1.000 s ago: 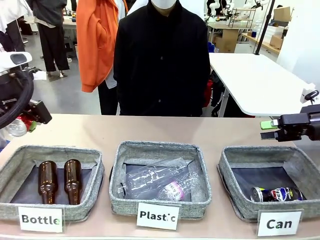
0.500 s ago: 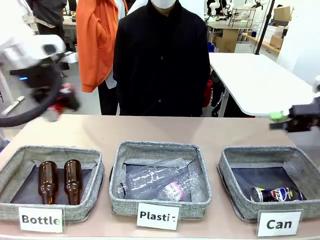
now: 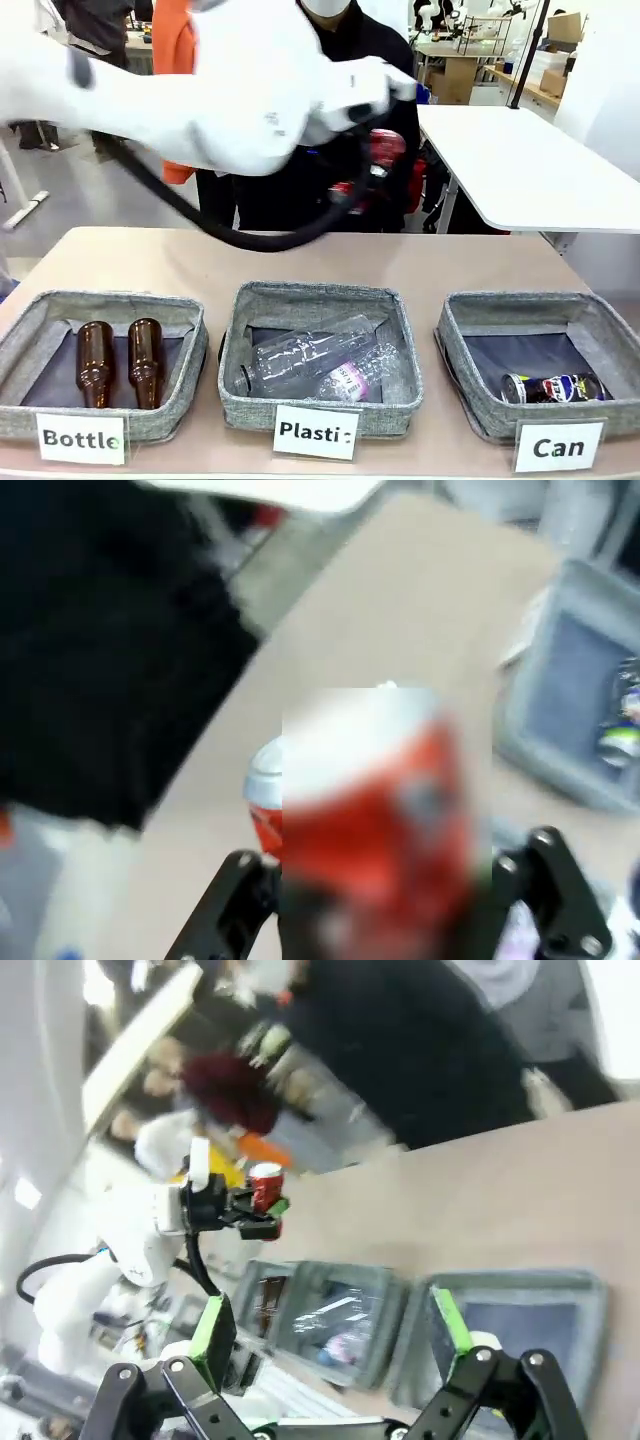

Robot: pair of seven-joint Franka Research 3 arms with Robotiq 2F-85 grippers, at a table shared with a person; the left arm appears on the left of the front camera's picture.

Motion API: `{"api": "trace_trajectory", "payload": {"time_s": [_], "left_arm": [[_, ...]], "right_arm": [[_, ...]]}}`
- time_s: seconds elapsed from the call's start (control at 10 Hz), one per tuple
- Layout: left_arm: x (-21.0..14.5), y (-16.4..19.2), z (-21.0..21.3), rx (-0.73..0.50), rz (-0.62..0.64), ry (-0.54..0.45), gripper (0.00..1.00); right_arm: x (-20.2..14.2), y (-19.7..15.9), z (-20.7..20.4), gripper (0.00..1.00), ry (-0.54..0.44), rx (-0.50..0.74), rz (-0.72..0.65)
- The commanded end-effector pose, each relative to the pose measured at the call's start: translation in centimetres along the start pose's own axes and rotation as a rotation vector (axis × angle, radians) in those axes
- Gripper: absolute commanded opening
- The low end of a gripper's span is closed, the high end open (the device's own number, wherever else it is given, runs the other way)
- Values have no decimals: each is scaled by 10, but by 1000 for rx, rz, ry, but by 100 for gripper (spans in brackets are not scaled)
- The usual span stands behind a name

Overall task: Sort the can waste into the basket.
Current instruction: Pick up the can waste from the table and place it in the right Fabric basket.

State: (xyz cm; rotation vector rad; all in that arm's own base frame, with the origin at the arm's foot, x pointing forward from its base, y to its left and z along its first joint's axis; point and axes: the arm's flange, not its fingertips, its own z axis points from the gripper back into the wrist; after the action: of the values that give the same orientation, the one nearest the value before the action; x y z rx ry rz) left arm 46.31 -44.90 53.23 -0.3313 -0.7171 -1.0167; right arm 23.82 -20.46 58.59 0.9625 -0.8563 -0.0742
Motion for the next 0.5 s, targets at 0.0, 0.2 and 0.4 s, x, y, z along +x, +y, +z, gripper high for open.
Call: {"api": "trace_trajectory", "payload": {"time_s": [0.0,0.2,0.4], "left_arm": [[61,3,-39,-365,-397,37,0],[91,-39,-89,-592,-629,73,0],[104,-90,-145,-674,-661,160,0]], "right_arm": [[-11,-39,39,100,83,-170,27],[-20,-65,80,100,142,-285,27],[-23,-78,115,100,26,-318,-7]]}}
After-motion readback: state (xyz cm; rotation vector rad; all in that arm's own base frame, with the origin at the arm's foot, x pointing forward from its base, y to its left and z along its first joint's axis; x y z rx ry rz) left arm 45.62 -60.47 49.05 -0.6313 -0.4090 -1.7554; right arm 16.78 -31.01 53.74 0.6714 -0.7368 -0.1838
